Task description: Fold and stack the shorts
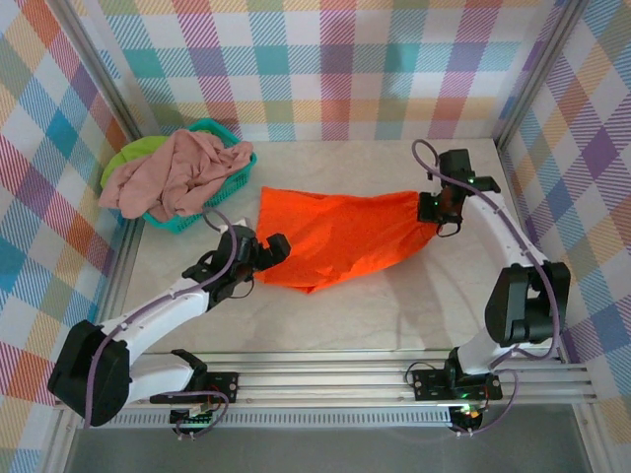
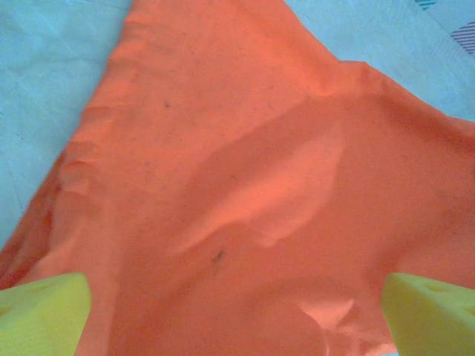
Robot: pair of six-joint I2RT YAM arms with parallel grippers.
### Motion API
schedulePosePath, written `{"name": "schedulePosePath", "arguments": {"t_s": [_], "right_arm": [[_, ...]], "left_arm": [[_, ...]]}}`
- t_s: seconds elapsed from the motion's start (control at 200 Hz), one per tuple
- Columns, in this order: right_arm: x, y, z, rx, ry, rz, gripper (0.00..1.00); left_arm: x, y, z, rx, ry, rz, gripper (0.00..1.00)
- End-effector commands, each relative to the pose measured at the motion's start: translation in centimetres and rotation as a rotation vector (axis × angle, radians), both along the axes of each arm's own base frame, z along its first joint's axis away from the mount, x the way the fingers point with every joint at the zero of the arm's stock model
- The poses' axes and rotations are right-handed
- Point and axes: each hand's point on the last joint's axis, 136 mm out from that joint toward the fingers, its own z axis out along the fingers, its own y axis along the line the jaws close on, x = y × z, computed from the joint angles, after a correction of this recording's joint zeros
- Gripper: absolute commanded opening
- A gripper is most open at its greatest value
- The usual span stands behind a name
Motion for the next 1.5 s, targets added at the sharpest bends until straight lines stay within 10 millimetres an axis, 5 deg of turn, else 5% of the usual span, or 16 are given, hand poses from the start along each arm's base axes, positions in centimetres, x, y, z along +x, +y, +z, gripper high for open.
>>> {"name": "schedulePosePath", "arguments": {"t_s": [0.0,0.205,0.365,0.52,0.75,1.05,1.235,1.345,1.495], "right_arm": [[-1.3,-0.7,1.0,-0.06,0.012,0.028,0.0],[-2.4,0.1,-4.3,0.041,0.093,-0.051,0.01],[-3.2,0.7,-7.6,0.162,0.167,-0.117,0.07],[-4.0,-0.6,-8.8,0.188,0.196,-0.204,0.31],[-4.6,-5.1,-6.6,0.269,0.105,-0.391,0.81],[-4.1,-6.3,-8.1,0.505,0.116,-0.506,0.8],[-3.7,-6.2,-9.0,0.634,0.119,-0.522,0.79],[-3.5,-6.1,-9.2,0.648,0.12,-0.512,0.78],[-3.4,-6.2,-9.6,0.662,0.129,-0.512,0.78]], "left_arm": [[-0.7,0.9,-1.0,0.031,0.03,0.006,1.0],[-0.5,0.5,-1.2,0.013,0.038,0.006,1.0],[0.2,-2.4,0.2,-0.038,0.021,-0.076,1.0],[1.5,-7.3,3.7,-0.018,-0.032,-0.199,1.0],[3.7,-14.4,4.0,-0.056,-0.024,-0.304,1.0],[3.5,-28.3,4.1,-0.171,-0.008,-0.496,1.0],[3.0,-35.0,2.5,-0.258,0.066,-0.575,0.94],[3.2,-36.5,0.7,-0.25,0.097,-0.581,0.93],[3.6,-35.2,-3.7,-0.18,0.146,-0.527,0.95]]}}
